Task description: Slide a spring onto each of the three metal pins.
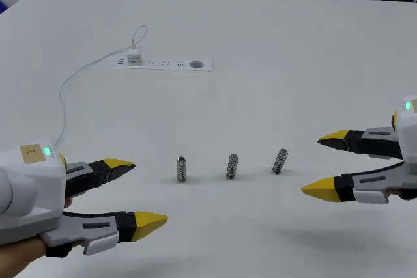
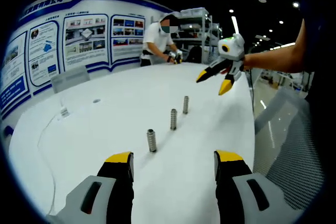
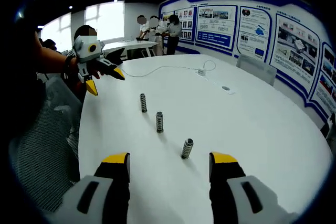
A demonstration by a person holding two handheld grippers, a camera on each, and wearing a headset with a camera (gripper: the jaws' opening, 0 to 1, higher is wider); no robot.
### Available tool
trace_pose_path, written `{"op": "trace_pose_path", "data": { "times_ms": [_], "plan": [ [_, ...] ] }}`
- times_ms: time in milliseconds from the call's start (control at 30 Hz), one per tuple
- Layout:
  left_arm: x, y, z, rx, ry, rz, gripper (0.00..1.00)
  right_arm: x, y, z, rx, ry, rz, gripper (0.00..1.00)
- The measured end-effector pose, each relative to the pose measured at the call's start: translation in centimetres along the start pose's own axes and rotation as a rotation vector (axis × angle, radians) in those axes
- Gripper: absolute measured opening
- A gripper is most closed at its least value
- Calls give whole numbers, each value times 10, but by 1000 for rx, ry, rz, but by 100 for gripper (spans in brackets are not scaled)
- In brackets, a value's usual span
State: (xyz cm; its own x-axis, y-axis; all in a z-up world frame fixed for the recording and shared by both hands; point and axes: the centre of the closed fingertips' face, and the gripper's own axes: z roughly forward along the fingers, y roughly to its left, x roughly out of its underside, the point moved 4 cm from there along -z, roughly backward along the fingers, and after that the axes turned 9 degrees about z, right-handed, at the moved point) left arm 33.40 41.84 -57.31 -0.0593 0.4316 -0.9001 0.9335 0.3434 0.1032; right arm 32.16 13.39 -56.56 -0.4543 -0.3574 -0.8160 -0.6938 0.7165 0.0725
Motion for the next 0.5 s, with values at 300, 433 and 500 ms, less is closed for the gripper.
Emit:
{"op": "trace_pose_path", "data": {
  "times_ms": [300, 433, 500],
  "plan": [
    [11, -1, -2, -12, 12, -26, 66, 10, 4, -5, 25, -25, 55, 65],
    [13, -1, -2, -17, 12, -34, 67, 10, 5, -4, 28, -24, 61, 65],
    [14, -2, -2, -17, 13, -41, 67, 11, 5, -3, 26, -27, 67, 65]
  ]
}}
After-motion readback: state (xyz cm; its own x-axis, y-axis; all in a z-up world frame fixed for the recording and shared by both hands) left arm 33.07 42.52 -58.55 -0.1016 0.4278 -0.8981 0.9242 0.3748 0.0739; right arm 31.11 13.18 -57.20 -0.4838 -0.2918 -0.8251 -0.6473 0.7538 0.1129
